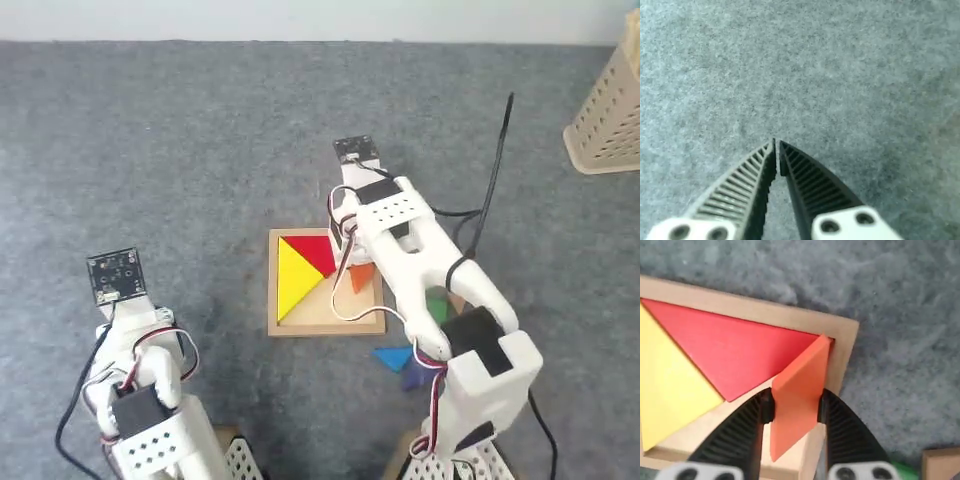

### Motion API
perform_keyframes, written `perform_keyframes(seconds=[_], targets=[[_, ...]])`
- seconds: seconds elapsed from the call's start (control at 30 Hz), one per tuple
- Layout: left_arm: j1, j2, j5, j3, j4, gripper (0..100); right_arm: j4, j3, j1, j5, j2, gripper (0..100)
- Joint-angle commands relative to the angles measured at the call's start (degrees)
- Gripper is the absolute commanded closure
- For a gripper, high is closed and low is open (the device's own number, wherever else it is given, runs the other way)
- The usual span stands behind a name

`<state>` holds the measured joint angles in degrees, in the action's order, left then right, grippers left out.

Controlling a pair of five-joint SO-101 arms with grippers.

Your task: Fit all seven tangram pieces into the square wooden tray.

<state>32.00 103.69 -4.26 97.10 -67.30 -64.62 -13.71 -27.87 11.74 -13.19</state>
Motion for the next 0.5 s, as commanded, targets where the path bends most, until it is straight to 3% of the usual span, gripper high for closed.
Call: perform_keyframes(seconds=[0.0,0.47], targets=[[-0.2,0.4,0.9,-0.5,-0.4,99,-0.7,2.9,0.8,3.3,1.4,97.2],[-0.2,0.4,0.9,-0.5,-0.4,99,-1.1,2.8,0.7,2.5,1.5,99.2]])
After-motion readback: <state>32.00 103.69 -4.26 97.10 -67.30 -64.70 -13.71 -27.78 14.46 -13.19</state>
